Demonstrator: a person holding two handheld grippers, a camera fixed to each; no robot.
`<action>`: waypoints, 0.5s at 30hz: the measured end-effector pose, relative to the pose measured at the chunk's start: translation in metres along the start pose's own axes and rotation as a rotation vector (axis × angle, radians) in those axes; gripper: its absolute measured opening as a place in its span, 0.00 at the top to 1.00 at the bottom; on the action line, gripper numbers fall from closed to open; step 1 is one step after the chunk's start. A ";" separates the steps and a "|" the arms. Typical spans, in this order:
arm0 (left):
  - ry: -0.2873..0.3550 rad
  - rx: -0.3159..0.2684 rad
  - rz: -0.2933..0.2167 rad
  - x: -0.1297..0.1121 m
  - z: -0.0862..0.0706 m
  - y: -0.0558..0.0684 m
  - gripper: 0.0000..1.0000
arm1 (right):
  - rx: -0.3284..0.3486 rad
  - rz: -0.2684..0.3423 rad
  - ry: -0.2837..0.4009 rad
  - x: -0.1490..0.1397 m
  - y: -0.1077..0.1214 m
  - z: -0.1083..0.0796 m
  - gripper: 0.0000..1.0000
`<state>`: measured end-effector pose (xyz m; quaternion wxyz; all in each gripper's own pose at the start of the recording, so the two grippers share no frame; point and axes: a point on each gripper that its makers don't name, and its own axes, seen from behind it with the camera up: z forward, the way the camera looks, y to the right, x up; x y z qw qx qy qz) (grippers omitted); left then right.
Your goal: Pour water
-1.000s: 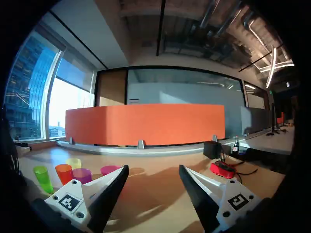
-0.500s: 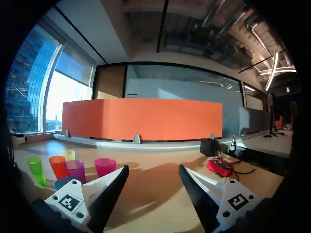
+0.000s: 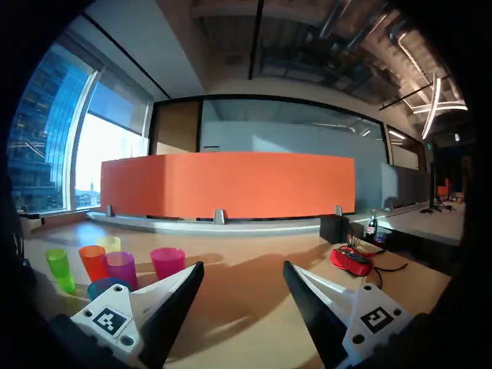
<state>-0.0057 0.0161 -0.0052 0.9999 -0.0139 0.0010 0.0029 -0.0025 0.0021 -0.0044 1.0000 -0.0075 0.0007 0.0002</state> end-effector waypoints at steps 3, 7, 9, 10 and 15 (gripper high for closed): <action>0.000 0.000 0.000 0.000 0.000 0.000 0.00 | 0.003 0.000 -0.001 0.000 0.000 0.000 0.01; 0.000 0.000 0.000 0.000 0.000 0.000 0.00 | 0.003 -0.001 0.000 0.000 0.000 -0.001 0.01; 0.000 0.000 0.000 0.000 0.000 0.000 0.00 | 0.003 0.000 0.000 0.000 0.000 -0.001 0.01; 0.000 0.000 0.000 0.000 0.000 0.000 0.00 | 0.004 0.000 0.000 0.000 -0.001 -0.001 0.01; 0.000 0.000 0.000 0.000 0.000 0.000 0.00 | 0.007 0.000 -0.001 0.000 -0.001 -0.002 0.01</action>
